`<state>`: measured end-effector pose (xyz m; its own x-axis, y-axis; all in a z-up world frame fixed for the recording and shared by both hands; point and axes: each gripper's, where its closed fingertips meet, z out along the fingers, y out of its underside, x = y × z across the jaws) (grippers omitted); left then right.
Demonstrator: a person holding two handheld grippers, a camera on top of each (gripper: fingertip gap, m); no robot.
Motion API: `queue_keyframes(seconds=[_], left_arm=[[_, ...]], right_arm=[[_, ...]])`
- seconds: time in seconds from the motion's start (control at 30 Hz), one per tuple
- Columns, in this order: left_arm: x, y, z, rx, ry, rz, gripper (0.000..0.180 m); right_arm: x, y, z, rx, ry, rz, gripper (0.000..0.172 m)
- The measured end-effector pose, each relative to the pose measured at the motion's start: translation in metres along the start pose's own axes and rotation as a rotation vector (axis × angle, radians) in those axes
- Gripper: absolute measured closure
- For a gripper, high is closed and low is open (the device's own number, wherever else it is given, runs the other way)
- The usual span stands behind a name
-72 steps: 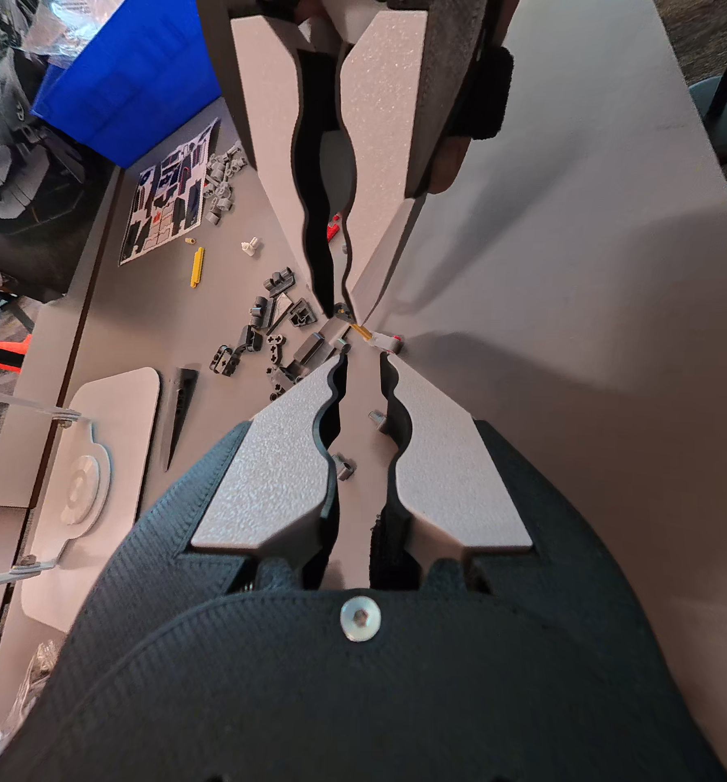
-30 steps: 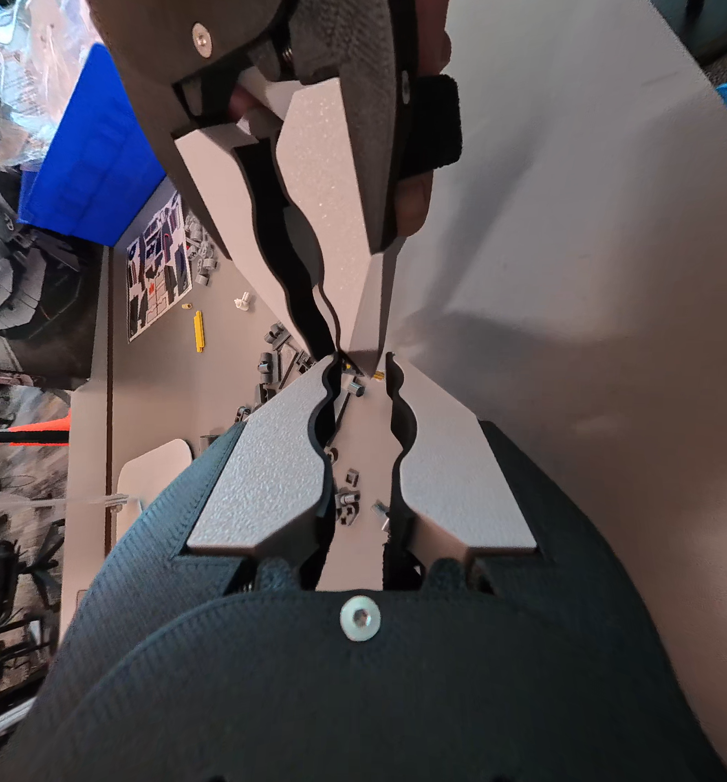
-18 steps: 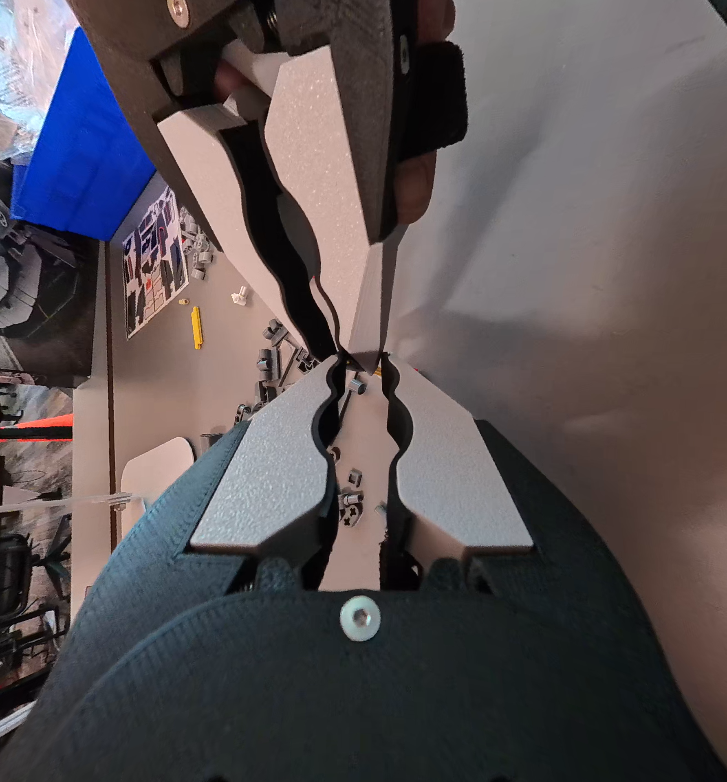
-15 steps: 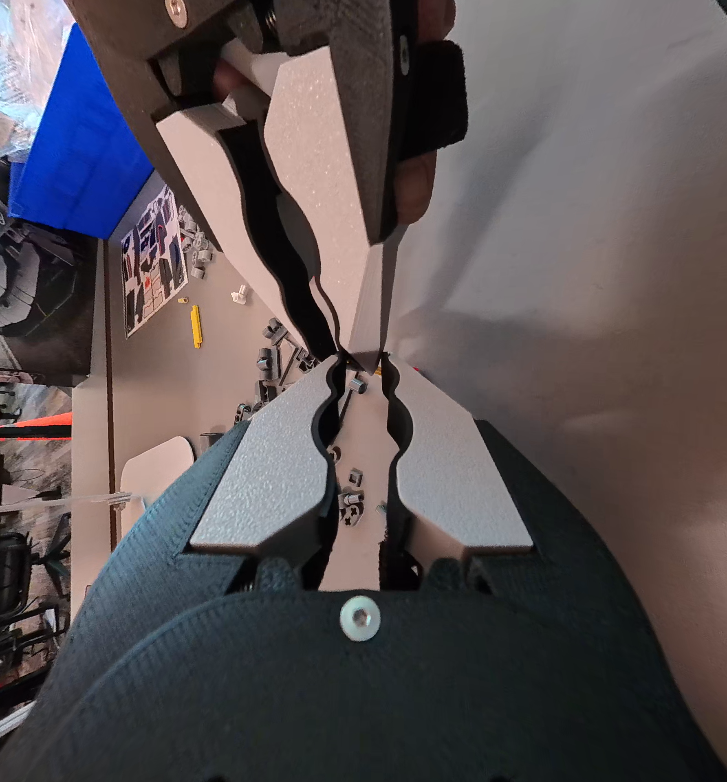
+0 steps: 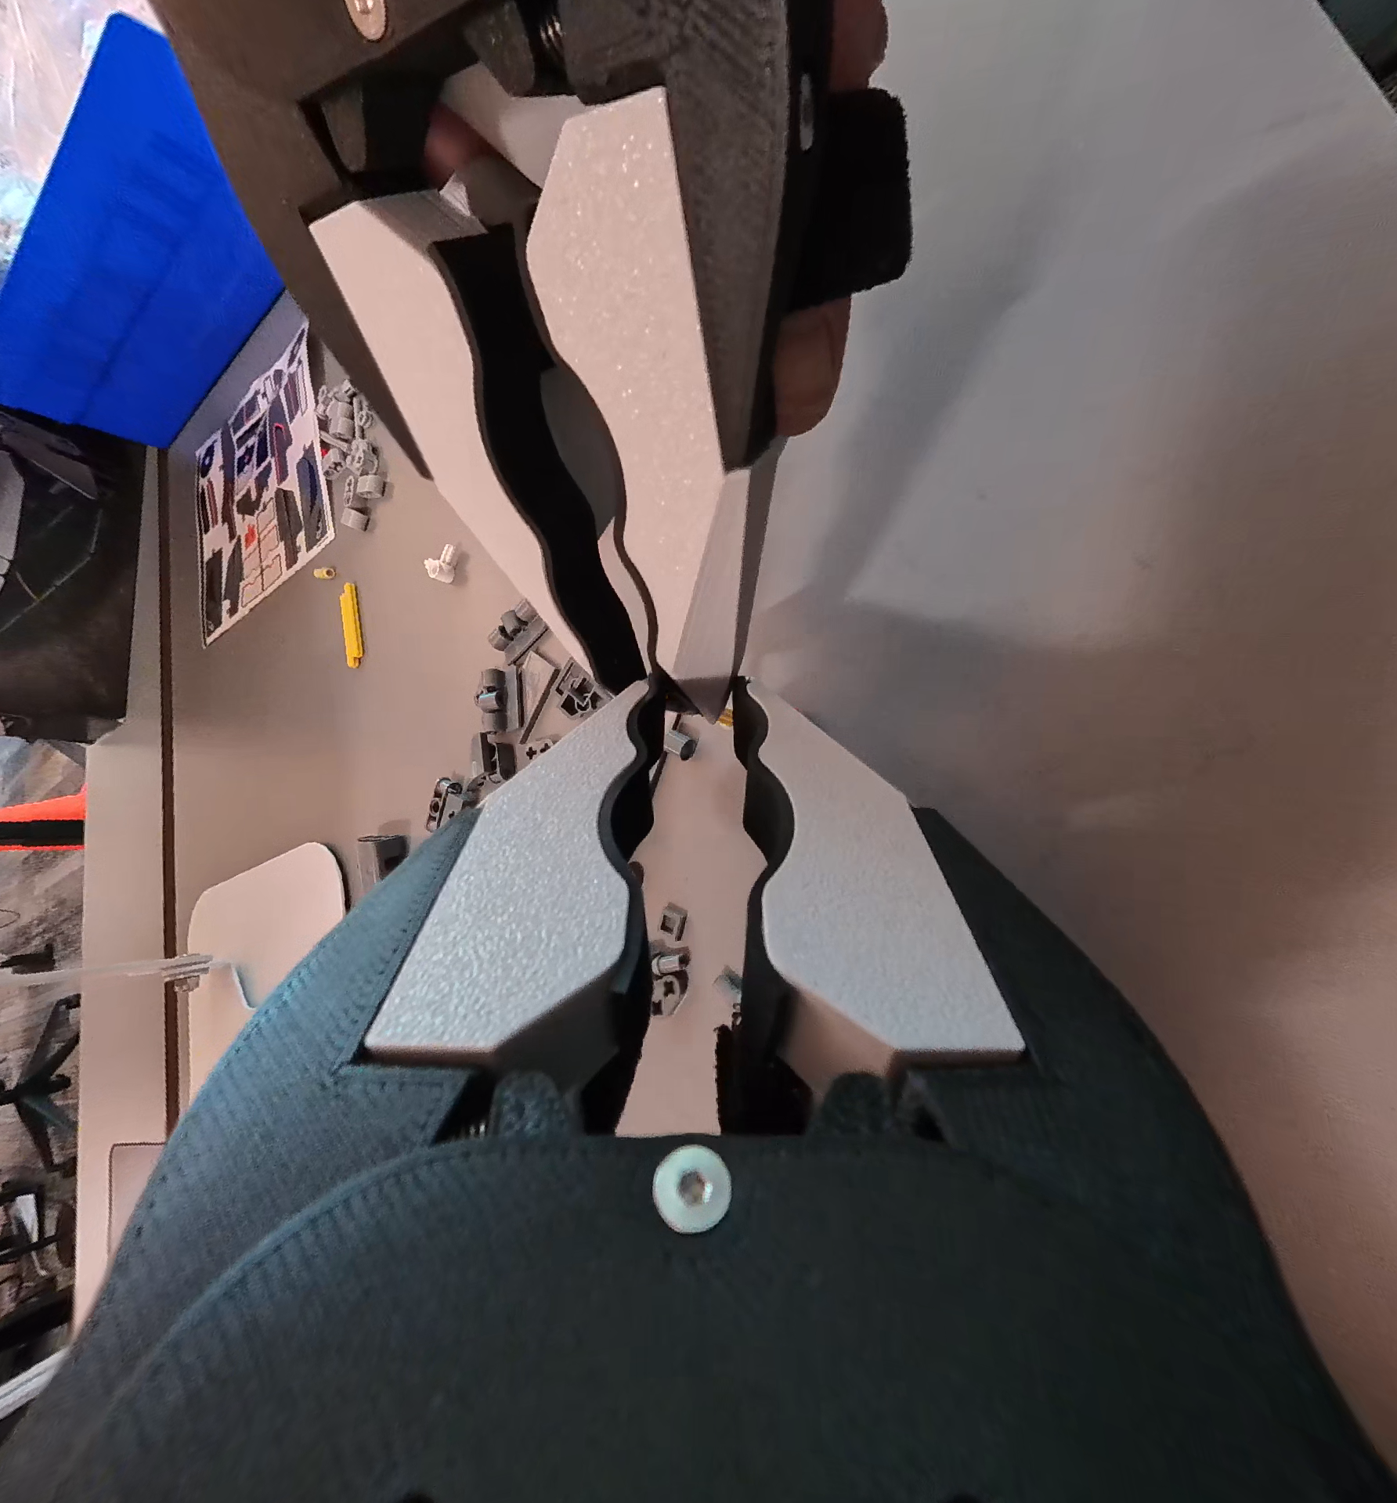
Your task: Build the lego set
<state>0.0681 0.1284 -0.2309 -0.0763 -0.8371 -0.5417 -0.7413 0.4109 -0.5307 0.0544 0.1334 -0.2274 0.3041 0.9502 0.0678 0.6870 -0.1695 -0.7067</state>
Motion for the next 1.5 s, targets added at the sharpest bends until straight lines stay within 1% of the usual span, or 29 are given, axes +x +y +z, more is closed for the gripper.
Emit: queue_keyframes(seconds=[0.63, 0.8, 0.9, 1.13, 1.3, 1.5], left_arm=[[0.002, 0.001, -0.001, -0.002, 0.001, -0.027, 0.165], [0.002, 0.000, -0.001, 0.005, 0.004, -0.025, 0.165], [0.004, -0.002, -0.002, 0.023, 0.008, -0.036, 0.165], [0.004, -0.003, -0.003, 0.027, 0.004, -0.022, 0.165], [0.002, -0.005, -0.010, 0.055, 0.021, -0.049, 0.165], [0.005, -0.002, -0.007, 0.035, 0.025, -0.042, 0.163]], right_arm=[[-0.002, 0.001, 0.001, -0.006, -0.011, -0.001, 0.159], [-0.002, 0.000, 0.000, 0.004, 0.013, -0.020, 0.159], [0.001, -0.001, -0.002, 0.026, 0.037, -0.013, 0.149], [0.000, -0.001, -0.004, 0.036, 0.039, -0.012, 0.150], [0.001, 0.005, -0.008, 0.041, 0.042, 0.002, 0.152], [0.001, 0.010, -0.012, 0.053, 0.047, -0.001, 0.151]])
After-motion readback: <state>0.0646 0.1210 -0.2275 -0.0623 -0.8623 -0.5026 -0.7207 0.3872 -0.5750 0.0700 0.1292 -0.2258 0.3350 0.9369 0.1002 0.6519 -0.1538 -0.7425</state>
